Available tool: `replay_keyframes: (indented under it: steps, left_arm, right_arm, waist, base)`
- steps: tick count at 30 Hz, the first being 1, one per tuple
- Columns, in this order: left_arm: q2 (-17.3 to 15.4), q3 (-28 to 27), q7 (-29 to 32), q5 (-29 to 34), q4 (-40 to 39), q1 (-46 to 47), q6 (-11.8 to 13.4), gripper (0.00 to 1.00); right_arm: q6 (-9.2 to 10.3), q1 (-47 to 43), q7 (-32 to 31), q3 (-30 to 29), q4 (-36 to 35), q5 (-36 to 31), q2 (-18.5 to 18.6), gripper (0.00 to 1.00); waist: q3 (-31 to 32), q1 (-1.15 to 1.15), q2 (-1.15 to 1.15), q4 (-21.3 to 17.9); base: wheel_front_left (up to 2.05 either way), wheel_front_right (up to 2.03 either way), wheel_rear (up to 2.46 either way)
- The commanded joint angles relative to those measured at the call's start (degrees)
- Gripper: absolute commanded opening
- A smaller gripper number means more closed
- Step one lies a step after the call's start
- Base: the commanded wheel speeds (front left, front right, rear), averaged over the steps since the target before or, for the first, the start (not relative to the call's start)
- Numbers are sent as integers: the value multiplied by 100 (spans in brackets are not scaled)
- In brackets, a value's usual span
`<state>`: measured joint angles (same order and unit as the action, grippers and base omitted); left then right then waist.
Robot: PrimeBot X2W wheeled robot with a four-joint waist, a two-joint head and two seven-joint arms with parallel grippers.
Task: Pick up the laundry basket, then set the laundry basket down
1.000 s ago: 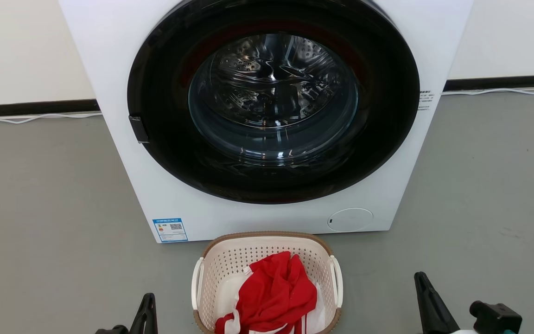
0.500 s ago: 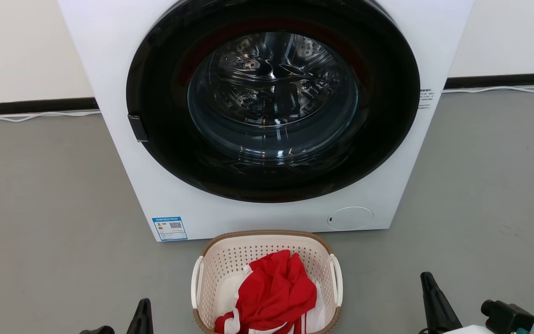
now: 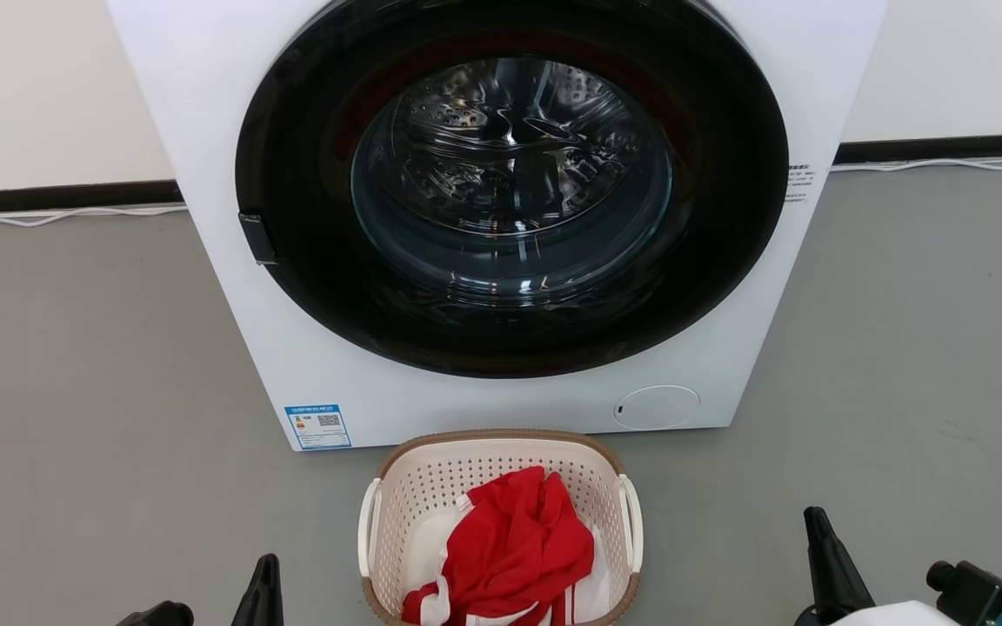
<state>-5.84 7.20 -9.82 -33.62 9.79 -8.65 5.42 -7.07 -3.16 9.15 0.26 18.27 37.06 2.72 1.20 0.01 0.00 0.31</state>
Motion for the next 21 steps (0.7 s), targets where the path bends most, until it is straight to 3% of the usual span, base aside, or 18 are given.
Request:
replay_keyframes:
  steps: [1,21]
  left_arm:
    - [-36,-123,42,-216,-103,321,-89,0]
    - [-5,-346,354,-1549,7,577,-362,0]
  right_arm:
    - [-12,308,-54,4,-180,178,46,0]
    - [-19,448,-377,-125,-237,1412,58,0]
  waist:
    - [-2,-1,0,0]
    - [-34,-1,0,-7]
  base:
    - [0,0,0]
    - [0,0,0]
